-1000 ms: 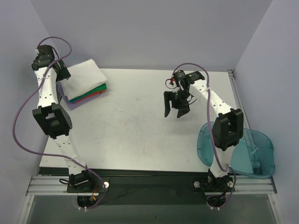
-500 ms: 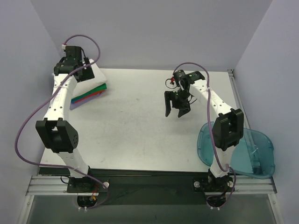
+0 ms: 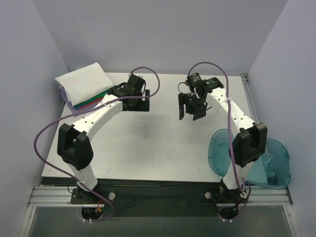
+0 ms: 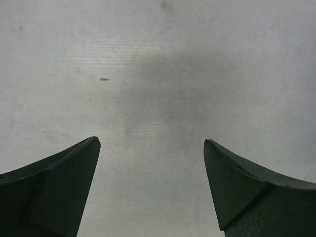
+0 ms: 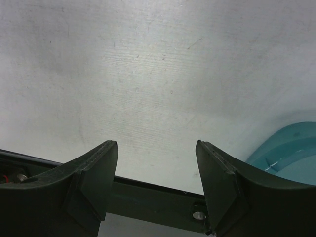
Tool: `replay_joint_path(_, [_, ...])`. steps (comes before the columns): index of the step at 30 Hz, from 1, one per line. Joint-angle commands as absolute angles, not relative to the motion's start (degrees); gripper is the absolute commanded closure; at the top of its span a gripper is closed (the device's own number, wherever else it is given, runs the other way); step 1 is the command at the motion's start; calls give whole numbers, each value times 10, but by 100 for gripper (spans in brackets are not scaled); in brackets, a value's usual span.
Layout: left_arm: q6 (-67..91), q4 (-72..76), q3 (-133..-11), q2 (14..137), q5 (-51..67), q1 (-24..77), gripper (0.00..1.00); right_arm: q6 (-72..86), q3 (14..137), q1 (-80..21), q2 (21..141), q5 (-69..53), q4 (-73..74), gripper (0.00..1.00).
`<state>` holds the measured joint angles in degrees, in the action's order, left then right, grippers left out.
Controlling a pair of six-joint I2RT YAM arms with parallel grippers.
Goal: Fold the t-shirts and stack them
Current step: Put the neatly folded tshirt into the corner of the board with the left arm
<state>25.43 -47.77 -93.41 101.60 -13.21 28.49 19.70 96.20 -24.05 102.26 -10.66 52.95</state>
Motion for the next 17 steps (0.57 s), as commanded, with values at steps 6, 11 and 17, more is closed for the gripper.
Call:
replay_joint_path(6, [252, -392, -860, 897, -129, 372, 3, 217, 891, -271, 930, -9, 487, 35])
replay_joint_path(11, [254, -367, -784, 832, -148, 373, 3, 229, 841, -300, 869, 52, 460, 35])
replay_joint_path(17, [261, -365, -726, 757, -170, 373, 3, 269, 781, -309, 805, 97, 444, 35])
